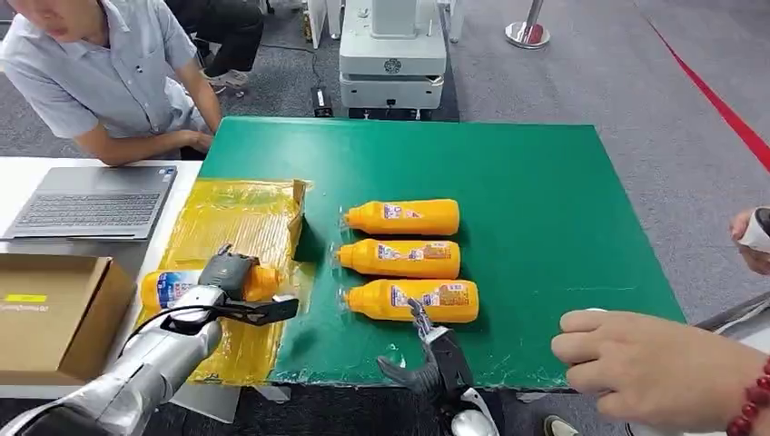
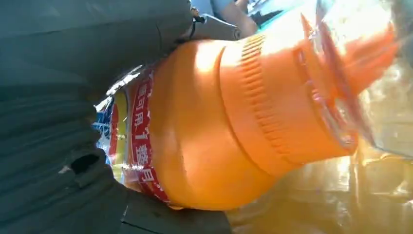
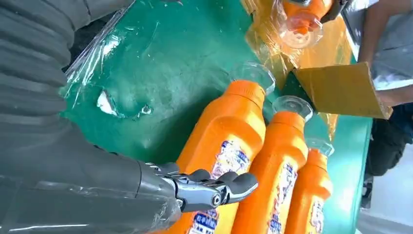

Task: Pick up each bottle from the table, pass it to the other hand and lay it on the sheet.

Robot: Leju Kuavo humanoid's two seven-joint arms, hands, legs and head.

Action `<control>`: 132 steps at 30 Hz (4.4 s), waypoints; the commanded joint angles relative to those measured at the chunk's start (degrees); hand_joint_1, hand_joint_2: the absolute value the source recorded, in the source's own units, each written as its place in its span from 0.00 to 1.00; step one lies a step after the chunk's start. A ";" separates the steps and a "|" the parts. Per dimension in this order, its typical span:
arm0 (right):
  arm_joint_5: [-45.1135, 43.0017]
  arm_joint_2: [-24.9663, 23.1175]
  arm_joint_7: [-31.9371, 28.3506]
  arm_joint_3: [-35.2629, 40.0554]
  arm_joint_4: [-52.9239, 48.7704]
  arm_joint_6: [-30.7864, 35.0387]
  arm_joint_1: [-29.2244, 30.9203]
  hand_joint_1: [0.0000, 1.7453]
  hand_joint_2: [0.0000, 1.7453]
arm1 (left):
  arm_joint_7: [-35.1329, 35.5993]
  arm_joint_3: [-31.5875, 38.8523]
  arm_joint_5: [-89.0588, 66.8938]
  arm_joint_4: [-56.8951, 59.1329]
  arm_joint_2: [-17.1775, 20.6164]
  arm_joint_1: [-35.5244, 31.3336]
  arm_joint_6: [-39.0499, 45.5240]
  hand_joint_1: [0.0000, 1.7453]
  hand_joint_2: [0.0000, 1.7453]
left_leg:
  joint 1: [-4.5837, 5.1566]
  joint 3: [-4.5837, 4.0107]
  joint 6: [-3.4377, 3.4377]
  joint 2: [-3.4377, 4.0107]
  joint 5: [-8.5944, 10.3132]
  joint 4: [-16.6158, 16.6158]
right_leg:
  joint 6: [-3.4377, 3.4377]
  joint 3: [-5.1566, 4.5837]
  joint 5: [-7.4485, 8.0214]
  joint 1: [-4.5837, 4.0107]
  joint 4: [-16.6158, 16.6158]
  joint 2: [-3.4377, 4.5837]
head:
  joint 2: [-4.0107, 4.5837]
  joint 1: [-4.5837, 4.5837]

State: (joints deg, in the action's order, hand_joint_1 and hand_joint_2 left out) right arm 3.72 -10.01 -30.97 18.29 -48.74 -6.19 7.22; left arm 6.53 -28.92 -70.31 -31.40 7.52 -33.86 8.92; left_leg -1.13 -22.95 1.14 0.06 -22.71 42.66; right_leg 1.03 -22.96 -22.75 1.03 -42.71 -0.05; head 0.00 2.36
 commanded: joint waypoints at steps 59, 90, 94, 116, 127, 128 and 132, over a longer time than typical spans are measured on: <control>60.02 15.91 12.09 6.04 -6.52 46.19 3.40 0.00 1.00 | -17.70 1.63 15.13 -55.68 -5.04 29.27 21.07 0.00 1.00 | 0.00 0.00 0.00 0.00 0.00 0.00 | 0.00 0.00 0.00 0.00 0.00 0.00 | 0.00 -0.15; 51.46 8.12 11.62 2.12 24.42 31.97 26.05 0.00 1.00 | -24.64 -8.10 26.07 -47.63 -8.69 20.35 17.63 0.00 1.00 | 0.00 0.00 0.00 0.00 0.00 0.00 | 0.00 0.00 0.00 0.00 0.00 0.00 | 0.00 -0.15; 50.11 7.98 10.43 1.72 24.18 30.94 25.03 0.00 1.00 | -24.63 -8.49 26.10 -48.05 -8.17 20.20 17.59 0.00 1.00 | 0.00 0.00 0.00 0.00 0.00 0.00 | 0.00 0.00 0.00 0.00 0.00 0.00 | 0.00 -0.11; 49.06 8.68 12.34 2.91 25.38 23.50 23.32 0.00 1.00 | -24.31 -9.01 26.38 -46.44 -7.46 20.04 16.99 0.00 1.00 | 0.00 0.00 0.00 0.00 0.00 0.00 | 0.00 0.00 0.00 0.00 0.00 0.00 | 0.00 -0.15; 47.53 10.33 16.63 3.22 28.36 13.68 24.18 0.00 1.00 | -24.52 -9.42 27.35 -43.77 -7.56 18.67 17.27 0.00 1.00 | 0.00 0.00 0.00 0.00 0.00 0.00 | 0.00 0.00 0.00 0.00 0.00 0.00 | 0.00 -0.13; 47.53 10.33 16.63 3.22 28.36 13.68 24.18 0.00 1.00 | -24.52 -9.42 27.35 -43.77 -7.56 18.67 17.27 0.00 1.00 | 0.00 0.00 0.00 0.00 0.00 0.00 | 0.00 0.00 0.00 0.00 0.00 0.00 | 0.00 -0.15; 47.53 10.33 16.63 3.22 28.36 13.68 24.18 0.00 1.00 | -24.52 -9.42 27.35 -43.77 -7.56 18.67 17.27 0.00 1.00 | 0.00 0.00 0.00 0.00 0.00 0.00 | 0.00 0.00 0.00 0.00 0.00 0.00 | 0.00 -0.15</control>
State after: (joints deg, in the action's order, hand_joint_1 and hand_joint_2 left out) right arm 51.87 -0.61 -15.93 20.79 -22.95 13.04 28.43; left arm -17.86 -37.00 -43.84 -76.39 0.13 -10.77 25.70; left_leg -1.13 -22.95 1.14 0.06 -22.71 42.66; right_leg 1.03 -22.96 -22.75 1.03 -42.71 -0.05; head 0.00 2.21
